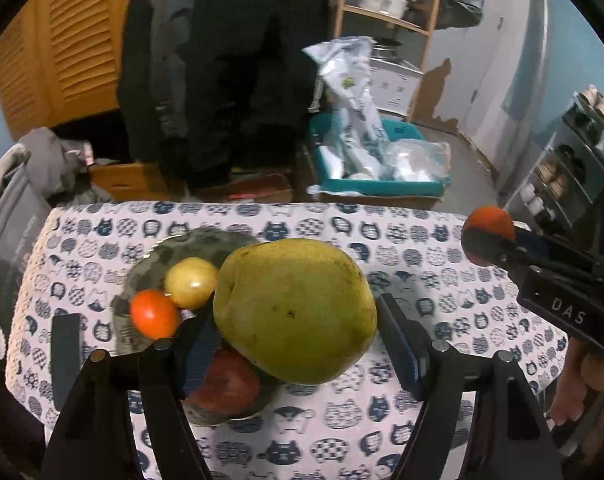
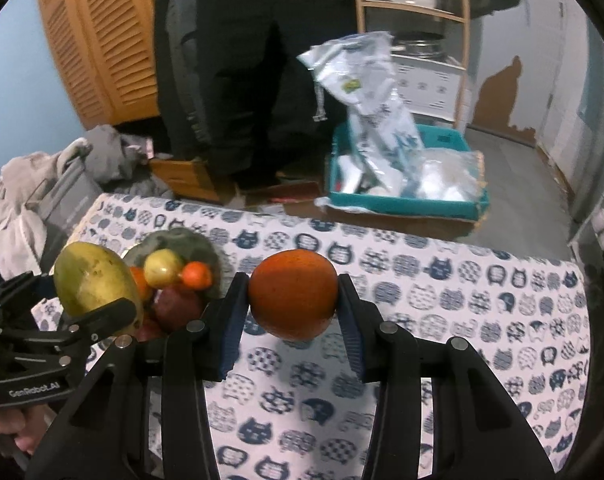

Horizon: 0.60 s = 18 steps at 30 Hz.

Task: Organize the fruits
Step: 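Carry the pear and tangerine with both tools over the green bowl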

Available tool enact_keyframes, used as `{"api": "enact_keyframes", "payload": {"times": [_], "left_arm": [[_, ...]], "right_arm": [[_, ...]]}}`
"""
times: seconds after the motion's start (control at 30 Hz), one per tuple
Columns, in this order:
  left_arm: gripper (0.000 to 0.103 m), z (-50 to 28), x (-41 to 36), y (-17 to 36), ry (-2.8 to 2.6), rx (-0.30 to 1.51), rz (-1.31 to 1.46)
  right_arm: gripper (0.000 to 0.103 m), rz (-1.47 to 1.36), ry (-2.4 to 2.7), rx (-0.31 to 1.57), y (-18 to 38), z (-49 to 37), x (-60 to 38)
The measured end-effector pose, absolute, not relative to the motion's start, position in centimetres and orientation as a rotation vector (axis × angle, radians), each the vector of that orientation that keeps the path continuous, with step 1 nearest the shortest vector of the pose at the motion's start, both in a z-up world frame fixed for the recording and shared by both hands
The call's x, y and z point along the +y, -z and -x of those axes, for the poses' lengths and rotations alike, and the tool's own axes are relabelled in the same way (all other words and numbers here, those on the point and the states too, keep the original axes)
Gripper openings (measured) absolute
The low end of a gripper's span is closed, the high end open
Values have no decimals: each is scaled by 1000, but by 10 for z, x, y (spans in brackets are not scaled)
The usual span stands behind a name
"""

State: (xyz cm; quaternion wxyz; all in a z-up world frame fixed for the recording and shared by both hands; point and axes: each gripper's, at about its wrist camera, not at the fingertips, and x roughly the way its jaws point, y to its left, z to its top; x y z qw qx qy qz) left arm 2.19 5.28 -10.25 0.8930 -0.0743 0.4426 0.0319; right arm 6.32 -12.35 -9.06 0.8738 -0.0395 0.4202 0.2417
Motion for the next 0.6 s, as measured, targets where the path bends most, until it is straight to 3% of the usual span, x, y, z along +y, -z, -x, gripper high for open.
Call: {"api": "enact_keyframes", "payload": {"times": [0.6], "left_arm": [[77,-22,144,155,-163,1017,248]], "right_arm": [[43,131,-630,957,121,-71,-25]]}}
